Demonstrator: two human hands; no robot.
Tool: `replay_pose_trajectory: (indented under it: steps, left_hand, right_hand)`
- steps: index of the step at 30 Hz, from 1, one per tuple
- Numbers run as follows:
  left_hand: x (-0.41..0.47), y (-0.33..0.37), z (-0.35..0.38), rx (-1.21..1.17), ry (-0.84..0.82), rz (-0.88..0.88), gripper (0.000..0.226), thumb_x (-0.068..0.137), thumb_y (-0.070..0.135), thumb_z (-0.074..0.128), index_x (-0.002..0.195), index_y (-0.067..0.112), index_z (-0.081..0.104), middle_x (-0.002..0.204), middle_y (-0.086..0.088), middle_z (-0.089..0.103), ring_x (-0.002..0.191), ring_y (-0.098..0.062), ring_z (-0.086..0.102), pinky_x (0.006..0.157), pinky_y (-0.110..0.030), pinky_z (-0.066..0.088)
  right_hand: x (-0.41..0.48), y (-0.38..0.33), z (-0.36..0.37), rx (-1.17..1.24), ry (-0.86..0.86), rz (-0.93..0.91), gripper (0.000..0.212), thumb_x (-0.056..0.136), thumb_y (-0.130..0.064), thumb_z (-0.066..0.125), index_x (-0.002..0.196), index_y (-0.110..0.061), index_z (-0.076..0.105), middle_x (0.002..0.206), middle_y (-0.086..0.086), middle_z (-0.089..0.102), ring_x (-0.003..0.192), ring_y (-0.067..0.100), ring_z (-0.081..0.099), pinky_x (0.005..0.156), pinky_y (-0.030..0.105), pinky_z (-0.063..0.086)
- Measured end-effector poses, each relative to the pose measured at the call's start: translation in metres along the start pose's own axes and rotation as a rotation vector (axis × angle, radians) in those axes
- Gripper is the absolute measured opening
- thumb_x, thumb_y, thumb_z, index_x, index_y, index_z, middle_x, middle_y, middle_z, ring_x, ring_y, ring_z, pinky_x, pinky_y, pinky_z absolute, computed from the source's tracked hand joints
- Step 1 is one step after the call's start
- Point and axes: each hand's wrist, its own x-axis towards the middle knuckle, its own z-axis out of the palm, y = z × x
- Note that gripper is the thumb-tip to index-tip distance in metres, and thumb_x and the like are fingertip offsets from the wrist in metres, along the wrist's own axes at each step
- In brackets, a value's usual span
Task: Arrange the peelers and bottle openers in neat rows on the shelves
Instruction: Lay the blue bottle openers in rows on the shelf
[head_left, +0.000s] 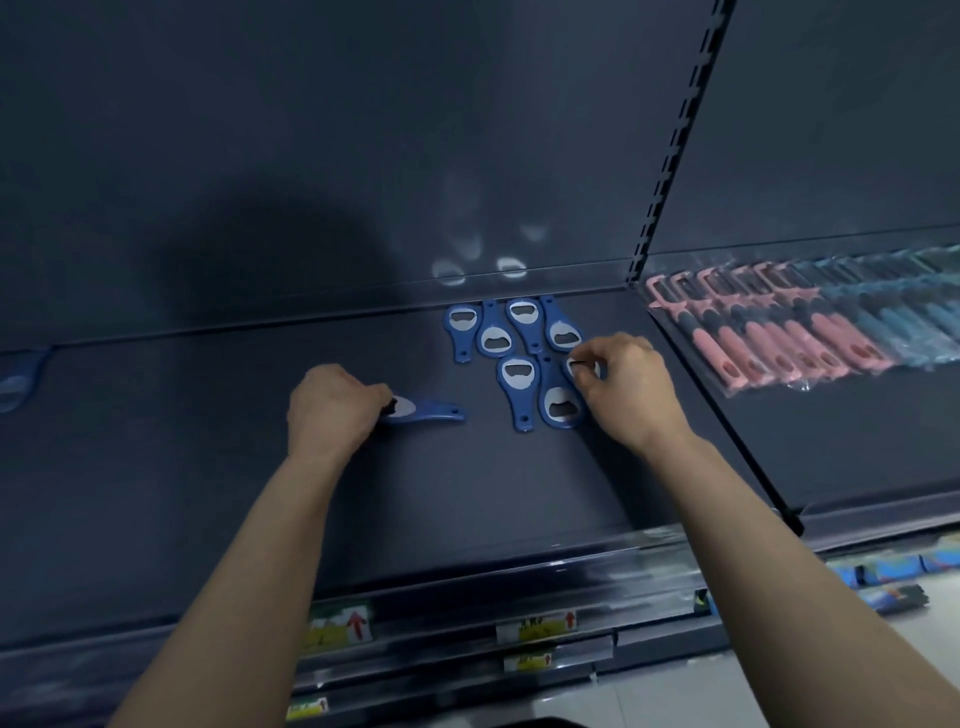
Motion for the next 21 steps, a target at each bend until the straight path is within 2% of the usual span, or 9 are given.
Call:
replay_pose_trajectory:
  steps: [4,9,12,15,17,19,21]
  left_hand:
    - [-0.02,-0.002,0.0,0.295,-0.102,0.012,0.032,0.074,0.039,0.066,0.071,0.008,0.056,0.069,-0.005,0.055,0.06,-0.017,0.049,0.046,-0.024,0.031]
    - [-0.045,0.007,0.01,0.472,-0.189,0.047,0.042,0.078,0.051,0.059,0.067,0.013,0.046,0.08,-0.006,0.054,0.081,-0.029,0.057,0.06,-0.028,0.041]
    - [-0.055,0.009,0.01,0.475,-0.194,0.091,0.035,0.084,0.041,0.056,0.07,0.009,0.056,0.081,-0.008,0.061,0.078,-0.028,0.057,0.062,-0.029,0.041]
    - [-0.06,0.008,0.007,0.291,-0.133,0.206,0.025,0.083,0.033,0.062,0.073,0.009,0.062,0.078,-0.004,0.062,0.076,-0.025,0.059,0.06,-0.028,0.042]
    - [-0.06,0.006,0.004,0.206,-0.176,0.346,0.007,0.082,0.022,0.066,0.085,0.017,0.063,0.094,0.001,0.056,0.089,-0.019,0.056,0.072,-0.027,0.041]
    - [-0.06,0.005,0.004,0.211,-0.32,0.458,0.024,0.082,0.012,0.066,0.105,0.021,0.064,0.108,0.005,0.048,0.104,-0.017,0.049,0.088,-0.025,0.039]
    - [-0.059,0.006,0.008,0.232,-0.399,0.495,0.04,0.082,0.005,0.064,0.119,0.02,0.061,0.116,0.005,0.046,0.11,-0.017,0.045,0.098,-0.027,0.037]
  right_hand:
    - [0.0,0.003,0.004,-0.006,-0.025,-0.014,0.024,0.089,-0.014,0.055,0.11,-0.009,0.066,0.112,0.012,0.06,0.111,0.027,0.045,0.085,0.027,0.036]
    - [-0.003,0.006,0.005,0.013,-0.029,-0.055,0.025,0.089,-0.013,0.054,0.111,-0.009,0.065,0.114,0.01,0.06,0.111,0.025,0.045,0.08,0.021,0.031]
    - [-0.005,0.01,0.002,0.021,-0.02,-0.059,0.023,0.089,-0.013,0.054,0.109,-0.01,0.066,0.113,0.009,0.061,0.11,0.024,0.045,0.079,0.019,0.03]
    - [-0.007,0.014,-0.001,0.033,-0.017,-0.061,0.023,0.09,-0.013,0.055,0.109,-0.011,0.067,0.115,0.008,0.06,0.112,0.024,0.044,0.081,0.021,0.031]
    - [-0.009,0.017,-0.002,0.041,-0.033,-0.065,0.024,0.09,-0.015,0.057,0.112,-0.011,0.066,0.118,0.008,0.059,0.114,0.024,0.044,0.085,0.023,0.033]
    - [-0.011,0.02,-0.002,0.042,-0.064,-0.075,0.028,0.088,-0.019,0.062,0.114,-0.01,0.065,0.121,0.007,0.058,0.115,0.024,0.043,0.09,0.024,0.033]
    - [-0.013,0.022,-0.001,0.041,-0.1,-0.09,0.034,0.086,-0.025,0.066,0.116,-0.009,0.063,0.122,0.007,0.056,0.116,0.024,0.041,0.091,0.023,0.032]
